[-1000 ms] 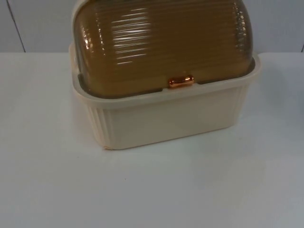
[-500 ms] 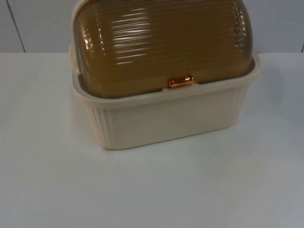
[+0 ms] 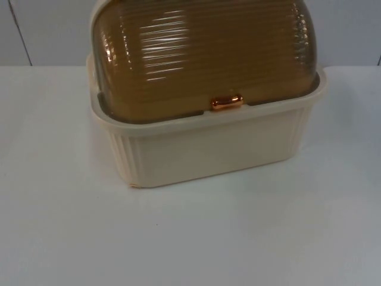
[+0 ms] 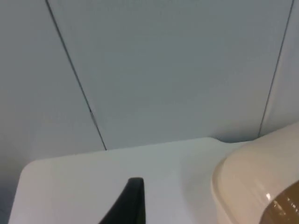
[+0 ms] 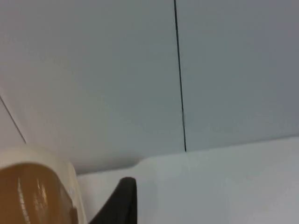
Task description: Open the box lid with the left hand, place the block into the box with the right hand, then close the box lid with the left hand.
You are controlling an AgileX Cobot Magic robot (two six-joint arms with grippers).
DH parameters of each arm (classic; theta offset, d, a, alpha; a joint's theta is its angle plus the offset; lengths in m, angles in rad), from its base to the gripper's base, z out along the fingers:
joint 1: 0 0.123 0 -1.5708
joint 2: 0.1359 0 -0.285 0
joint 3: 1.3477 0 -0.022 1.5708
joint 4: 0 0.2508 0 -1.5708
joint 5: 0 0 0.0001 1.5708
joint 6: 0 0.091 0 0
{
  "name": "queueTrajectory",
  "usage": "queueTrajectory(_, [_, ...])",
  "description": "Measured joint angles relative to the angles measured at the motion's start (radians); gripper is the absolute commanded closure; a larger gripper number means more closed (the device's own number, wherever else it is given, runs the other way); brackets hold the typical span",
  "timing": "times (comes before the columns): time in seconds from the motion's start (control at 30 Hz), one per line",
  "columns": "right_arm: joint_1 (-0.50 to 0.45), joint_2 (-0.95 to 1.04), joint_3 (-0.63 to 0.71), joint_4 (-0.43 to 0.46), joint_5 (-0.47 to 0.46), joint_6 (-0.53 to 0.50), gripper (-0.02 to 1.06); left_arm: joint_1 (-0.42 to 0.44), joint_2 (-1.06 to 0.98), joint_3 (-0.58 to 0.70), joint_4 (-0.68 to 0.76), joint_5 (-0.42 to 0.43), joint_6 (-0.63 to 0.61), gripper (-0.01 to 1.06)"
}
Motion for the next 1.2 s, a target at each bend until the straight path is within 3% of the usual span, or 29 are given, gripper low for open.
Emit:
queueTrajectory(0.17, [0.000,-0.096,0.099,-0.005,0.014,-0.007,0.00,0.000,-0.141,0.187,0.015,-0.043,-0.009,0.00])
queueTrajectory(0.33, [0.000,-0.323,0.210,-0.039,0.041,-0.028,0.00,0.000,-0.483,0.390,-0.010,-0.143,-0.011,0.00])
queueTrajectory(0.6, [0.000,-0.498,0.215,-0.044,0.048,-0.042,0.00,0.010,-0.749,0.407,-0.181,-0.190,0.124,0.00])
queueTrajectory(0.73, [0.000,-0.624,0.215,-0.046,0.101,-0.045,0.00,0.122,-0.895,0.407,-0.137,-0.155,0.107,0.00])
queueTrajectory(0.9, [0.000,-0.682,0.215,-0.046,0.144,-0.069,0.00,0.196,-0.971,0.409,-0.085,-0.114,0.099,0.00])
queueTrajectory(1.2, [0.000,-0.737,0.215,-0.046,0.164,-0.101,0.00,0.204,-1.092,0.477,-0.071,-0.110,0.102,0.00])
